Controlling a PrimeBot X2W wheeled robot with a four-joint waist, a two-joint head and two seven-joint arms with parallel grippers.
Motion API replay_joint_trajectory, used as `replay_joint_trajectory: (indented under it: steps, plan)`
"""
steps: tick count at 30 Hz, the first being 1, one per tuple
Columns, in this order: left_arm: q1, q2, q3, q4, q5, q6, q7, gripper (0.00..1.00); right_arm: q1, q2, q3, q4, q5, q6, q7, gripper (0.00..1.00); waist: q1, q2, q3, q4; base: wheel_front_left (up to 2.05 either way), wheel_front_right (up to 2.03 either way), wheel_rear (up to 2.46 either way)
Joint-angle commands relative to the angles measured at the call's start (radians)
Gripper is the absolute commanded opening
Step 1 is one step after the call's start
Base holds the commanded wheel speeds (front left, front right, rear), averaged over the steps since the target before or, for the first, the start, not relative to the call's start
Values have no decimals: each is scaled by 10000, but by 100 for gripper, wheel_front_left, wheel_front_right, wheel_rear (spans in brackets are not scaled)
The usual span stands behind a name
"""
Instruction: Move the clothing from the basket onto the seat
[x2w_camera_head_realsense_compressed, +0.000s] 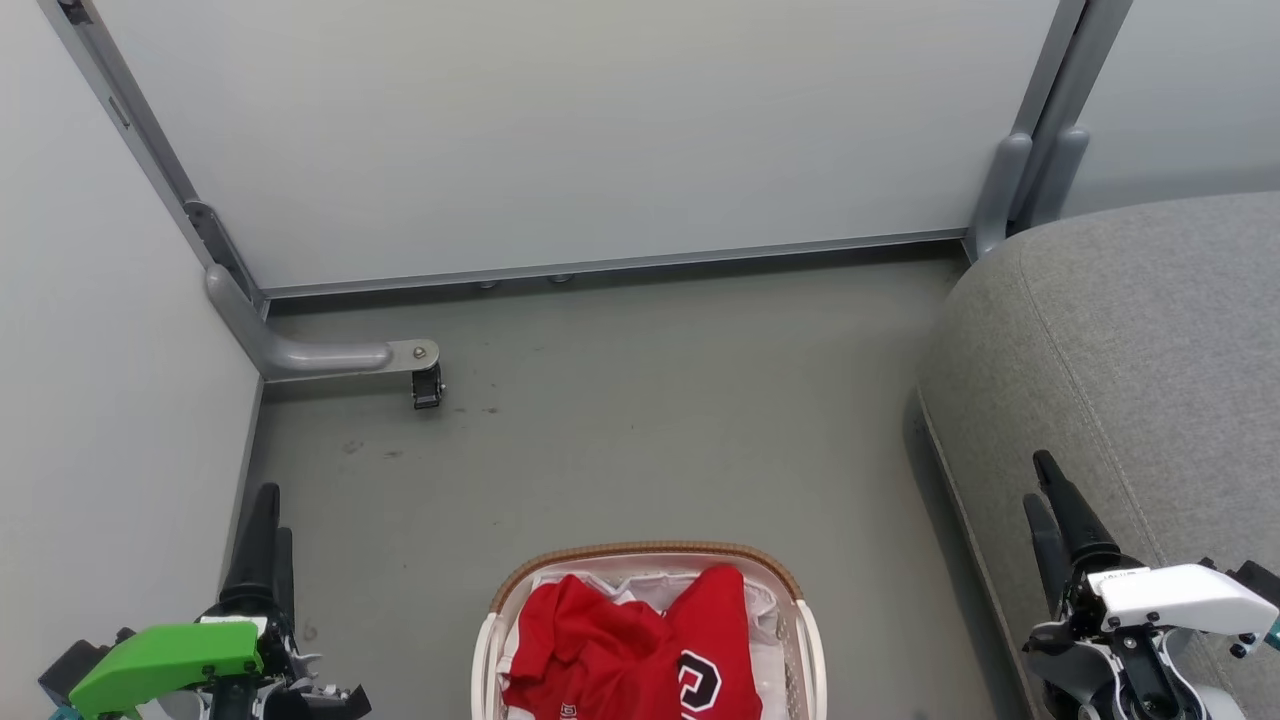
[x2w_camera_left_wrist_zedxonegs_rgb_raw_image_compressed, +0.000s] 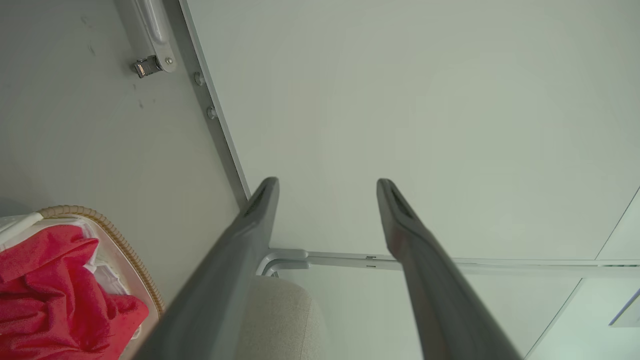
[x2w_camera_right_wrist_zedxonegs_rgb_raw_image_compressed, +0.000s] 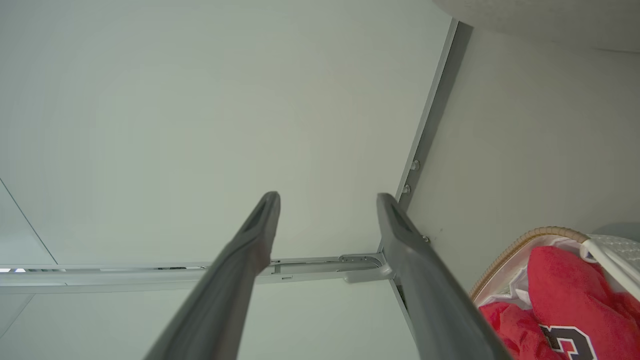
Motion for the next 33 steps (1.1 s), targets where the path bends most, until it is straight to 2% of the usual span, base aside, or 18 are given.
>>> replay_joint_trajectory:
  steps: [1, 2, 7, 14, 33]
  plan:
    - [-178, 129, 66, -127, 524, 1, -170, 100, -232, -155, 74, -218, -509, 2, -187, 100, 0, -1, 16, -2, 0, 0, 0]
    - [-167, 128, 149, -101, 1490, 2, -411, 100, -275, -190, 176, -263, -1495, 3, -431, 100, 0, -1, 49, -10, 0, 0, 0]
    - [-155, 133, 178, -117, 1890, 2, -488, 100, -290, -196, 206, -273, -1850, 3, -509, 100, 0, -1, 62, -13, 0, 0, 0]
    - [-53, 220, 95, -141, 3691, 3, -809, 100, -349, -256, 519, -144, -3319, 3, -828, 100, 0, -1, 108, -40, 0, 0, 0]
    - [364, 373, -287, -193, 7080, 5, -1480, 100, -161, -293, 875, -140, -6816, 3, -1505, 100, 0, -1, 139, -132, 0, 0, 0]
